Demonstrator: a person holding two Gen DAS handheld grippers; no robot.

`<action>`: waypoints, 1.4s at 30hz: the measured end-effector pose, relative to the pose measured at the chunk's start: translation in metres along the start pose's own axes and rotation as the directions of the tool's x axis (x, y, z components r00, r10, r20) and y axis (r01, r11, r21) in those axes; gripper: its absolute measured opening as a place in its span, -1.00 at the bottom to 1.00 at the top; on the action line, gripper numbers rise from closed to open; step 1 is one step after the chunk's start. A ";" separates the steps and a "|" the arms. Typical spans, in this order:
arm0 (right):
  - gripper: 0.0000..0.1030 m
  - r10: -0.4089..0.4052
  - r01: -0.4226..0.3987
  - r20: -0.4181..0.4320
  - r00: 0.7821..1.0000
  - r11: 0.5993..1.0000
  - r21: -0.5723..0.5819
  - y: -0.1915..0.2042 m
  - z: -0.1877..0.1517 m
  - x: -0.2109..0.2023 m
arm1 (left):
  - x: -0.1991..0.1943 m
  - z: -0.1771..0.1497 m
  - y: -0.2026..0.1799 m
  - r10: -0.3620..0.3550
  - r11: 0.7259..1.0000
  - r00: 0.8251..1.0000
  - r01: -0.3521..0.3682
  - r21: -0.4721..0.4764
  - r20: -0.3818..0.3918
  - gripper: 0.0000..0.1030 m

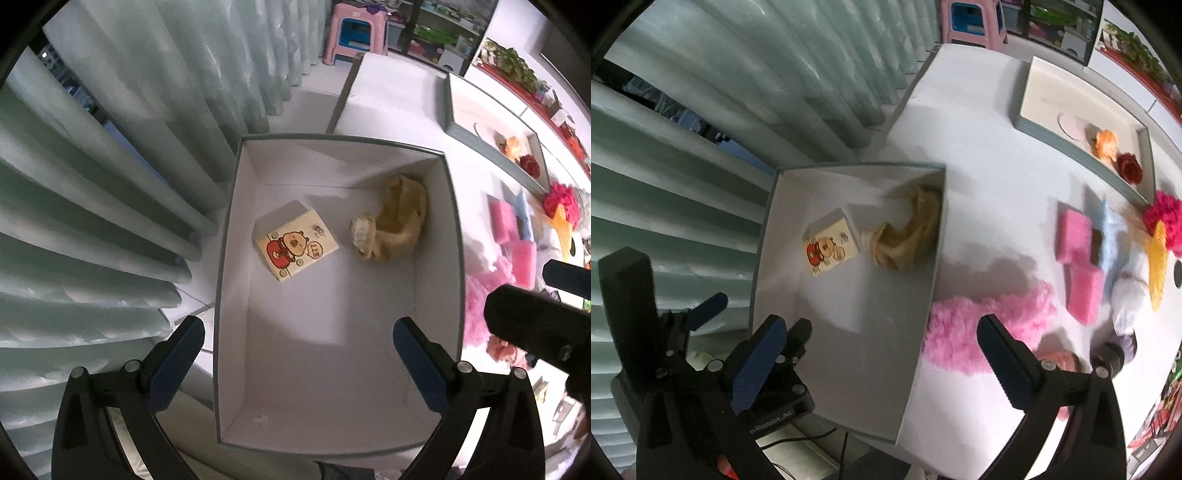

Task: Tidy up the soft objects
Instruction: 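Open both tools to drop the tissue pack and sock into the box, then grasp the pink knit hat with the left tool while the right tool grasps the black-purple hat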

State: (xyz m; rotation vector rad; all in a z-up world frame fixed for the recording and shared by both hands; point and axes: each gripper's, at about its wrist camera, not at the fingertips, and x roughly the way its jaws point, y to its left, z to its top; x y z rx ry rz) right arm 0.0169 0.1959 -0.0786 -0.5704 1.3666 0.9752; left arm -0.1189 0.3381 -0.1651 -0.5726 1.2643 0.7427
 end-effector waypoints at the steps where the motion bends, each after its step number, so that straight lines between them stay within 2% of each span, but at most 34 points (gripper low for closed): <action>1: 1.00 0.008 -0.008 -0.001 1.000 1.000 0.002 -0.001 -0.004 -0.002 | -0.002 -0.002 -0.001 0.001 1.000 1.000 -0.001 0.005 0.002 1.00; 15: 1.00 0.049 -0.050 0.036 0.998 0.999 0.018 -0.005 -0.033 -0.031 | -0.017 -0.009 -0.007 0.044 0.998 0.999 -0.044 0.039 0.005 1.00; 21: 1.00 0.035 -0.035 0.041 0.999 0.999 -0.002 -0.015 -0.047 -0.038 | -0.022 -0.018 -0.025 0.070 0.996 0.997 -0.070 0.056 -0.007 1.00; 26: 1.00 0.066 -0.067 0.039 0.997 0.998 0.011 -0.040 -0.061 -0.043 | -0.026 -0.028 -0.055 0.091 0.993 0.995 -0.088 0.081 -0.028 1.00; 30: 1.00 0.081 -0.082 0.030 0.996 0.995 0.058 -0.082 -0.079 -0.049 | -0.027 -0.034 -0.090 0.108 0.988 0.993 -0.103 0.115 -0.041 1.00; 34: 1.00 0.049 -0.053 0.031 0.998 0.987 0.149 -0.147 -0.101 -0.057 | -0.028 -0.039 -0.131 0.092 0.987 0.994 -0.084 0.139 -0.057 1.00; 38: 1.00 -0.030 0.030 -0.001 1.000 0.965 0.262 -0.220 -0.130 -0.059 | -0.021 -0.047 -0.174 0.031 0.990 0.992 -0.014 0.142 -0.119 1.00; 42: 1.00 -0.037 0.046 -0.034 0.999 0.933 0.356 -0.274 -0.156 -0.059 | -0.003 -0.059 -0.207 -0.021 0.993 0.978 0.044 0.106 -0.207 1.00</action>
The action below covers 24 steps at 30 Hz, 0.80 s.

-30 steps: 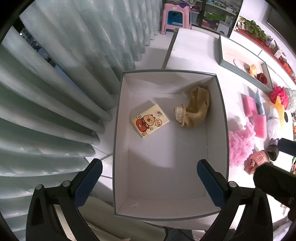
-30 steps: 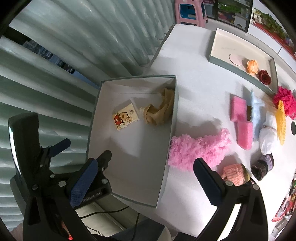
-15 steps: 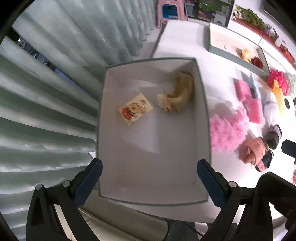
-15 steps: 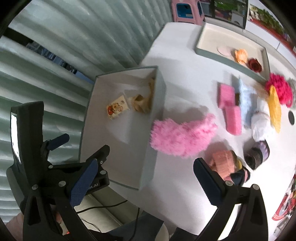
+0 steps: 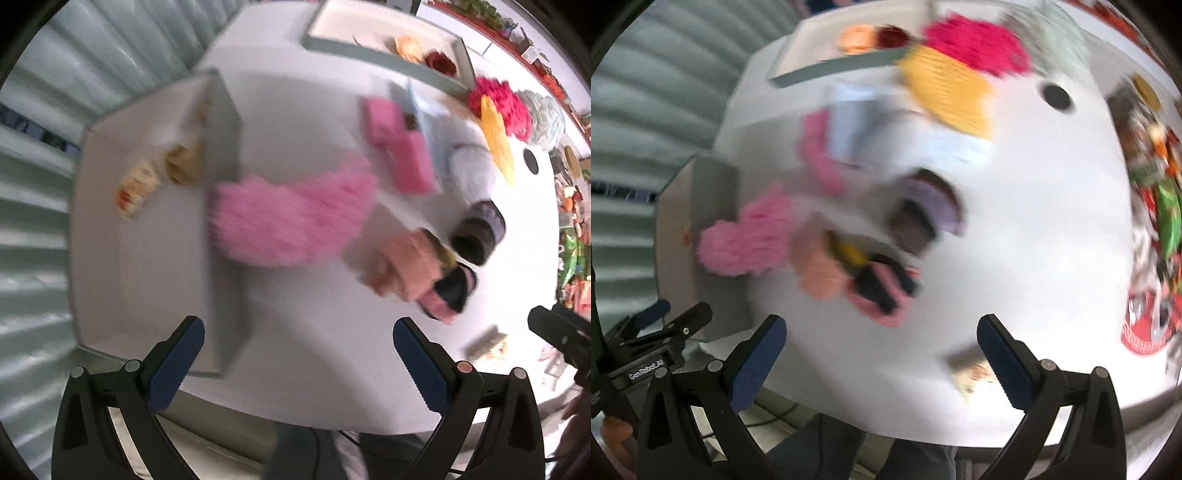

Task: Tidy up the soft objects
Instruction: 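Grasp the pink knit hat with the left tool while the right tool grasps the black-purple hat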

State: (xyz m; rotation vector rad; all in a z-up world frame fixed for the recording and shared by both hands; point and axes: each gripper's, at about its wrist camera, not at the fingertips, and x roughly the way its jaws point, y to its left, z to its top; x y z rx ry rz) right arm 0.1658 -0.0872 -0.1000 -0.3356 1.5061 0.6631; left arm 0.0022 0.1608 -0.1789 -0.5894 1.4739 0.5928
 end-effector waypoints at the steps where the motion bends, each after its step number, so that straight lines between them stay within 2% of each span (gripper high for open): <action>1: 1.00 -0.003 0.003 -0.006 1.000 1.000 0.016 -0.011 -0.002 0.001 | 0.003 0.000 -0.005 -0.004 1.000 1.000 0.004 -0.007 -0.011 1.00; 5: 1.00 -0.007 0.009 -0.037 0.999 0.998 0.067 -0.042 -0.008 0.009 | 0.030 0.002 -0.025 -0.058 0.996 0.995 0.053 -0.068 -0.080 1.00; 9: 1.00 0.011 -0.004 -0.077 0.997 0.995 0.096 -0.057 -0.012 0.019 | 0.056 0.011 -0.036 -0.090 0.986 0.987 0.069 -0.153 -0.134 1.00; 14: 1.00 0.022 -0.012 -0.083 0.996 0.994 0.112 -0.072 -0.009 0.024 | 0.082 0.027 -0.039 -0.202 0.931 0.967 0.140 -0.336 -0.157 1.00; 17: 1.00 0.004 0.002 -0.056 0.998 0.994 0.107 -0.074 0.002 0.027 | 0.092 0.034 -0.046 -0.212 0.915 0.964 0.139 -0.380 -0.158 1.00; 20: 1.00 -0.006 0.009 -0.024 1.000 0.994 0.107 -0.074 0.020 0.033 | 0.103 0.039 -0.055 -0.208 0.909 0.964 0.128 -0.396 -0.166 1.00; 24: 1.00 -0.016 0.019 -0.033 0.999 0.997 0.077 -0.067 0.044 0.051 | 0.110 0.042 -0.059 -0.212 0.893 0.964 0.125 -0.431 -0.160 1.00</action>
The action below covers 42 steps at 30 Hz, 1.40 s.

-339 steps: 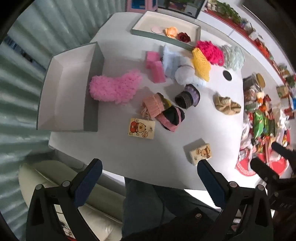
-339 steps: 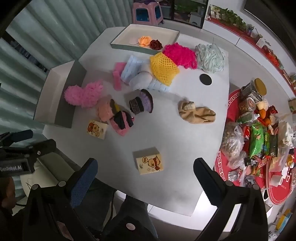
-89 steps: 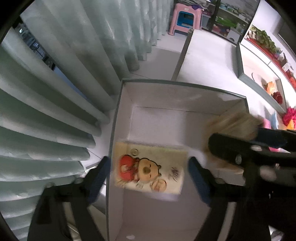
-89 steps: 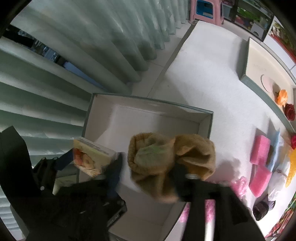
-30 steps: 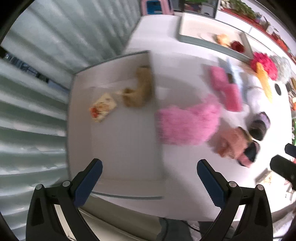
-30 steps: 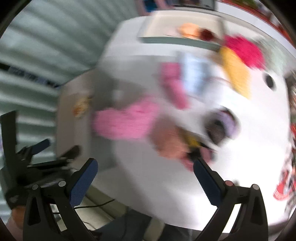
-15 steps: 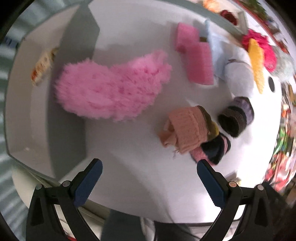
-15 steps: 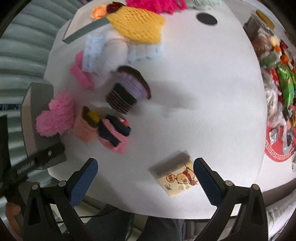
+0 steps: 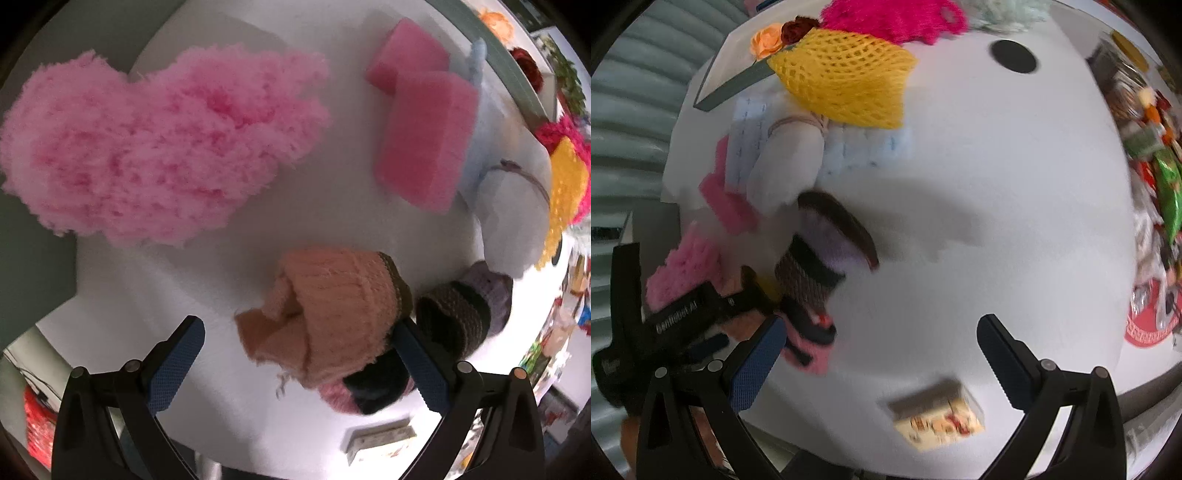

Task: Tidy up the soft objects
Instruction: 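Grasp the pink knit hat with the left tool while the right tool grasps the black-purple hat, then carry the pink hat and black-purple hat over the white box with both tools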

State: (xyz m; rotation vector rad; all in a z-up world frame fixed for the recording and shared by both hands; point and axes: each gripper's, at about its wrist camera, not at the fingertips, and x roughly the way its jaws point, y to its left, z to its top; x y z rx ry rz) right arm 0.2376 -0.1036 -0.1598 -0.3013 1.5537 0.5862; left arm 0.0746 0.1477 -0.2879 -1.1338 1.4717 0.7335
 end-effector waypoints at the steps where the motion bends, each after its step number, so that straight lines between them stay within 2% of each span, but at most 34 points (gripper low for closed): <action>1: 1.00 -0.002 0.002 -0.008 1.000 1.000 -0.021 0.004 0.005 0.005 | 0.000 0.002 0.000 -0.008 1.000 1.000 0.008 -0.014 0.006 1.00; 7: 1.00 -0.036 0.032 -0.027 0.999 0.991 -0.132 0.022 0.029 0.037 | 0.008 0.019 0.000 -0.016 0.998 1.000 0.016 -0.058 -0.007 1.00; 13: 0.99 0.035 -0.042 -0.044 0.998 0.986 -0.164 0.027 0.039 0.055 | 0.009 0.027 0.000 -0.025 0.994 0.999 0.023 -0.105 -0.019 1.00; 15: 0.92 0.069 -0.078 -0.061 0.996 0.985 -0.157 0.026 0.040 0.058 | 0.007 0.031 -0.001 -0.018 0.995 0.999 0.015 -0.100 -0.027 1.00; 16: 0.84 0.074 -0.082 -0.060 0.995 0.984 -0.155 0.026 0.040 0.058 | 0.008 0.030 0.000 -0.015 0.995 1.000 0.012 -0.095 -0.027 1.00; 18: 0.33 0.093 -0.100 -0.048 0.994 0.978 -0.181 0.029 0.038 0.054 | 0.005 0.034 -0.004 -0.016 0.997 0.999 0.013 -0.080 -0.032 1.00; 19: 0.02 0.131 -0.143 -0.074 0.989 0.970 -0.196 0.033 0.036 0.055 | 0.001 0.028 0.003 -0.021 0.997 0.999 0.018 -0.079 -0.034 1.00; 21: -0.05 0.103 -0.115 -0.066 0.992 0.968 -0.224 0.037 0.032 0.051 | -0.002 0.029 0.001 -0.037 0.996 0.999 0.034 -0.083 -0.038 1.00; 23: -0.09 0.115 -0.125 -0.057 0.992 0.965 -0.232 0.034 0.025 0.042 | -0.005 0.030 -0.011 -0.043 0.996 0.998 0.040 -0.074 -0.035 0.99; 26: -0.09 0.091 -0.098 -0.040 0.995 0.972 -0.212 0.018 0.015 0.027 | -0.019 0.033 -0.023 -0.028 1.000 1.000 0.028 0.003 -0.005 0.50; 27: -0.09 0.089 -0.095 -0.040 0.995 0.975 -0.199 0.012 0.011 0.024 | -0.023 0.034 -0.029 -0.032 0.998 0.999 0.033 0.047 -0.007 0.25; 28: -0.09 0.088 -0.094 -0.039 0.995 0.979 -0.183 0.003 0.007 0.019 | -0.026 0.035 -0.032 -0.031 0.997 1.000 0.031 0.070 -0.006 0.14; 30: -0.16 0.082 -0.085 -0.028 0.996 0.984 -0.158 -0.013 -0.003 0.008 | -0.037 0.037 -0.041 0.002 0.991 1.000 -0.004 0.136 0.017 0.04; 33: -0.21 0.079 -0.079 -0.009 0.997 0.989 -0.127 -0.029 -0.012 -0.010 | -0.060 0.038 -0.046 0.019 0.979 0.999 -0.028 0.203 0.047 0.04; 38: -0.37 0.100 -0.096 0.027 0.995 0.989 -0.116 -0.048 -0.027 -0.043 | -0.103 0.030 -0.045 0.007 0.957 0.995 -0.034 0.287 0.095 0.04; 40: -0.37 0.101 -0.098 0.025 0.995 0.988 -0.121 -0.049 -0.032 -0.043 | -0.117 0.023 -0.043 -0.002 0.950 0.995 -0.030 0.312 0.102 0.04; 41: -0.30 0.096 -0.093 0.022 0.995 0.988 -0.122 -0.045 -0.030 -0.040 | -0.128 0.019 -0.039 -0.013 0.946 0.995 -0.020 0.325 0.099 0.05; 42: -0.13 0.082 -0.080 0.019 0.996 0.990 -0.115 -0.047 -0.029 -0.037 | -0.132 0.012 -0.036 -0.016 0.944 0.995 -0.017 0.330 0.098 0.04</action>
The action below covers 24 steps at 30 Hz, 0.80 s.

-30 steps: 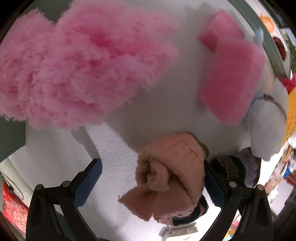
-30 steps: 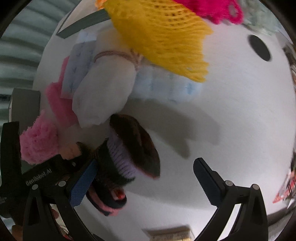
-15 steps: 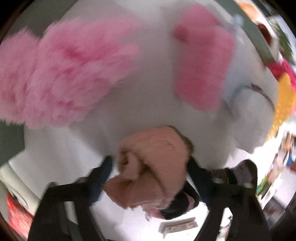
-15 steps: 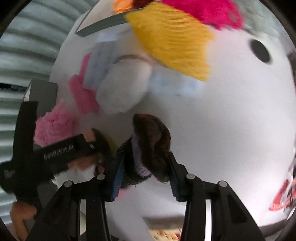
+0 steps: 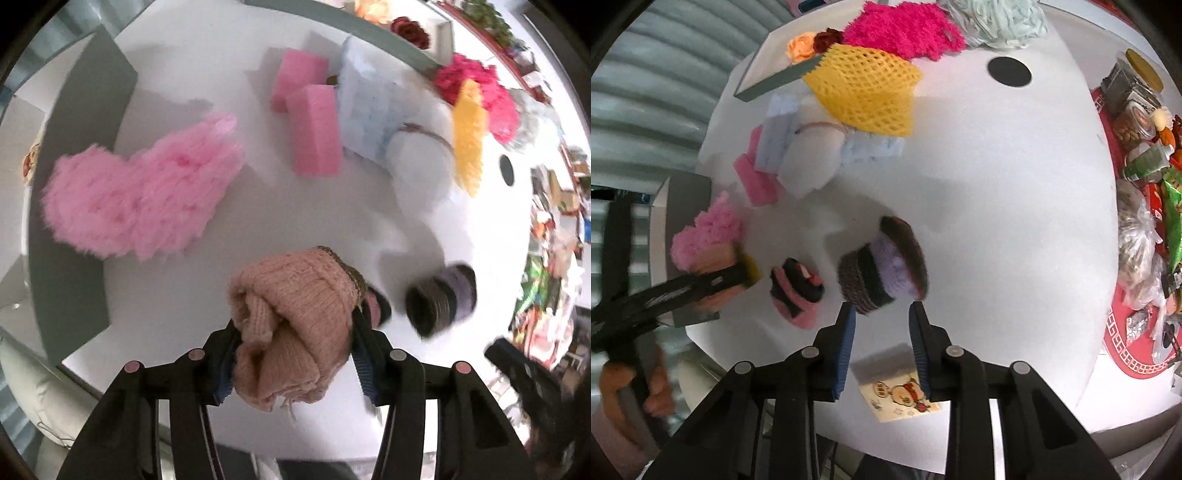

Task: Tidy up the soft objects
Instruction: 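Carry the pink hat and black-purple hat over the white box with both tools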

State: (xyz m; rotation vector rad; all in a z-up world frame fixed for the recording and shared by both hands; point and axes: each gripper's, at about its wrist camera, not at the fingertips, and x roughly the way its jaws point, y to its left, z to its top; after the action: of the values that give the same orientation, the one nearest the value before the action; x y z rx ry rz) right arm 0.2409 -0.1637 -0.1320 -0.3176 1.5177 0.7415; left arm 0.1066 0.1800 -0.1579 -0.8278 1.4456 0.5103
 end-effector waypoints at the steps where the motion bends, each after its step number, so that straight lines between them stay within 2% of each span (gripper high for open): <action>1: 0.40 -0.020 0.020 0.000 1.000 1.000 0.014 -0.005 0.001 0.002 | -0.007 -0.004 0.009 -0.005 1.000 1.000 0.005 0.007 0.003 0.04; 2: 0.70 -0.037 0.037 0.006 0.999 0.999 0.028 -0.006 0.006 0.007 | -0.018 -0.008 0.013 -0.014 1.000 1.000 0.014 0.013 0.008 0.04; 4: 0.70 -0.043 0.043 0.008 0.999 0.999 0.029 -0.006 0.015 0.017 | -0.023 -0.027 0.021 -0.011 1.000 1.000 0.010 0.021 0.016 0.04; 6: 0.70 -0.057 0.057 -0.026 0.998 0.998 0.004 -0.002 0.025 0.037 | -0.037 -0.035 0.030 0.004 0.999 1.000 -0.005 0.035 0.025 0.04; 7: 0.70 -0.062 0.062 -0.039 0.997 0.998 -0.001 -0.001 0.028 0.044 | -0.039 -0.056 0.036 0.014 0.999 0.999 -0.015 0.043 0.029 0.04; 8: 0.69 -0.063 0.063 -0.062 0.996 0.998 -0.005 0.001 0.031 0.056 | -0.050 -0.061 0.041 0.022 0.998 0.999 -0.024 0.052 0.034 0.04; 9: 0.69 -0.056 0.056 -0.083 0.995 0.998 -0.007 0.004 0.034 0.068 | -0.034 -0.074 0.045 0.027 0.998 0.999 -0.029 0.055 0.039 0.04; 10: 0.65 -0.058 0.057 -0.104 0.993 0.998 -0.008 0.006 0.036 0.079 | -0.040 -0.086 0.048 0.034 0.998 0.998 -0.037 0.060 0.045 0.05; 12: 0.36 -0.083 0.080 -0.129 0.988 0.996 -0.023 0.009 0.036 0.091 | -0.046 -0.094 0.055 0.062 0.996 0.996 -0.066 0.067 0.064 0.05; 14: 0.06 -0.131 0.121 -0.116 0.985 0.988 -0.093 0.023 0.034 0.089 | -0.048 -0.108 0.057 0.098 0.992 0.991 -0.105 0.068 0.095 0.05; 16: -0.07 -0.155 0.141 -0.108 0.982 0.981 -0.132 0.031 0.030 0.084 | -0.053 -0.111 0.064 0.110 0.992 0.987 -0.117 0.054 0.118 0.05; 18: -0.08 -0.146 0.133 -0.103 0.984 0.983 -0.129 0.032 0.026 0.072 | -0.042 -0.115 0.056 0.120 0.991 0.982 -0.127 0.043 0.143 0.05; 24: -0.09 -0.088 0.082 -0.065 0.994 0.993 -0.089 0.031 0.008 0.021 | -0.062 -0.115 0.065 0.111 0.994 0.969 -0.108 -0.024 0.221 0.05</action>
State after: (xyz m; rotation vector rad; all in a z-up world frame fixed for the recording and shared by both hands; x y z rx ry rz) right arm 0.2255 -0.1306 -0.1438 -0.4736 1.5302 0.7360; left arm -0.0235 0.1460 -0.1008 -0.6793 1.2870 0.6748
